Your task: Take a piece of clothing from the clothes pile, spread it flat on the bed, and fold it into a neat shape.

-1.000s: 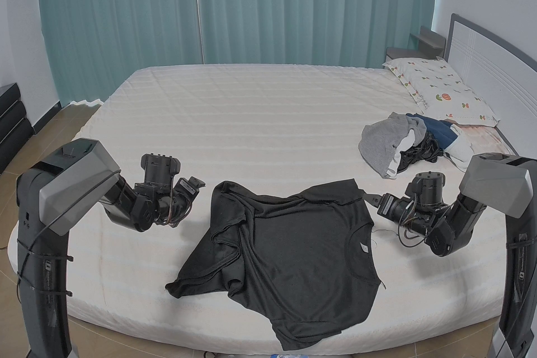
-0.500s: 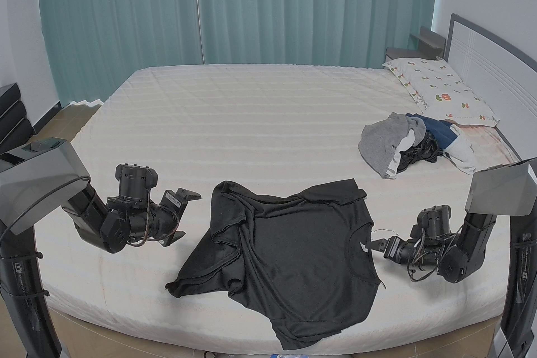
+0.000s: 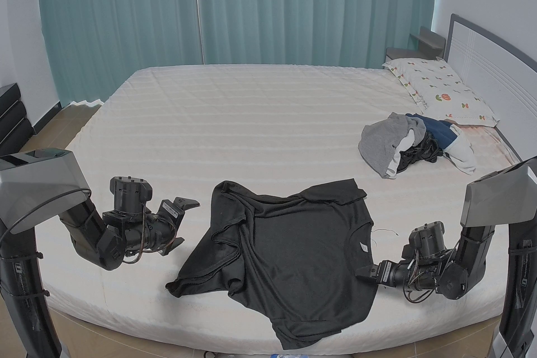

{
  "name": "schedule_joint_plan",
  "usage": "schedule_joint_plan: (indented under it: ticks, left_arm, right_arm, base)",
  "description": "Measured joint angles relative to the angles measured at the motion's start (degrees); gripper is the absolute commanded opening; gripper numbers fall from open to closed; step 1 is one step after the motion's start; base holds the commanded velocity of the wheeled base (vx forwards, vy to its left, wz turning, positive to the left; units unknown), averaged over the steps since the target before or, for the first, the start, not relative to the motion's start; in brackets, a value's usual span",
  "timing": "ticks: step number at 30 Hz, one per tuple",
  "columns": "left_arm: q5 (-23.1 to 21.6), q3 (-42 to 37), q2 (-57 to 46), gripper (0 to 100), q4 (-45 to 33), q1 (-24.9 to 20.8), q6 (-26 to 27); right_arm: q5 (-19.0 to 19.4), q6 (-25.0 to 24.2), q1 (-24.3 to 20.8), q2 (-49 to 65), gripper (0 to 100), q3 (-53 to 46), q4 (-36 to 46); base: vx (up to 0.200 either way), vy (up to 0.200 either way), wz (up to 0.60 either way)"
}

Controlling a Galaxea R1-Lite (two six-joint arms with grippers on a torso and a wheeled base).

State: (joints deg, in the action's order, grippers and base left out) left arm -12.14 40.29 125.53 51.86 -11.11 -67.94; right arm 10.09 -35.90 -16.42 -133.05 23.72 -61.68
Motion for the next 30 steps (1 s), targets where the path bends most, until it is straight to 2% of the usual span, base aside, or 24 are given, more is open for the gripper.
schedule_joint_plan:
  ticks: [4, 15, 18, 23, 30]
  left_arm:
    - [0.00, -0.13, 0.11, 100, 0.01, 0.00, 0.01]
    - [0.02, -0.16, 0.24, 100, 0.09, 0.00, 0.04]
    - [0.05, -0.16, 0.27, 100, 0.09, 0.00, 0.09]
    - [0.11, -0.33, 0.30, 100, 0.06, -0.05, 0.34]
    - [-0.55, -1.29, 0.29, 100, 0.00, -0.22, 2.94]
  right_arm:
    - [-0.28, 1.56, -0.15, -0.05, 0, -0.22, 0.05]
    - [-5.91, 5.17, 0.06, 0.05, 0, -0.85, 1.37]
    - [-7.19, 7.77, 2.97, 1.11, 0, -0.83, 3.00]
    - [-7.25, 9.00, 6.80, 2.78, 0, -0.35, 3.57]
    - [-4.44, 11.11, 13.03, 4.35, 0, 1.02, 3.50]
  base:
    - [0.000, 0.000, 0.00]
    - [0.000, 0.000, 0.00]
    - [0.000, 0.000, 0.00]
    - [0.000, 0.000, 0.00]
    - [0.000, 0.000, 0.00]
